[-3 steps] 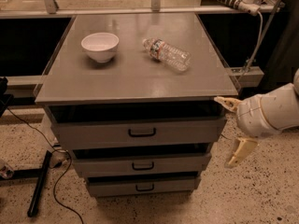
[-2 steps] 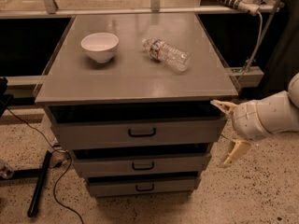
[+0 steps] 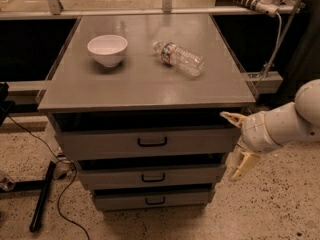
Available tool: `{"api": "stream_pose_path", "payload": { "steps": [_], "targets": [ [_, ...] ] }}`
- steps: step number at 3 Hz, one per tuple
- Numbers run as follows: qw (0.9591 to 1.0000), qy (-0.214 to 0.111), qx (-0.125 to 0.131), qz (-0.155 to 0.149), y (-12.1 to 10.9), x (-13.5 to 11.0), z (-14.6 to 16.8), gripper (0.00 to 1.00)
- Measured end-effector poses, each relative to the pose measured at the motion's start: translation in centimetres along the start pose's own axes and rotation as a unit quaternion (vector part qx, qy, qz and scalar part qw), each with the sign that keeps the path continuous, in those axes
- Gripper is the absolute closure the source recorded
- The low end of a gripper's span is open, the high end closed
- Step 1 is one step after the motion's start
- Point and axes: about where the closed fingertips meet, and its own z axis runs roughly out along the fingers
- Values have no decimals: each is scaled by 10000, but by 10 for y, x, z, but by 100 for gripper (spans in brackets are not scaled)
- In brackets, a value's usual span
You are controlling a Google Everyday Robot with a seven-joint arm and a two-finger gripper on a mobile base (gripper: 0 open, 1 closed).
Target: Open top drawer
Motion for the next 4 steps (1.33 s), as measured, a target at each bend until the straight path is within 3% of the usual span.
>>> {"api": "stream_pose_path", "payload": {
  "steps": [2, 4],
  "targets": [
    [9998, 165, -41, -130, -8, 11, 49, 0],
    [9989, 302, 162, -333, -41, 29, 96, 0]
  ]
}}
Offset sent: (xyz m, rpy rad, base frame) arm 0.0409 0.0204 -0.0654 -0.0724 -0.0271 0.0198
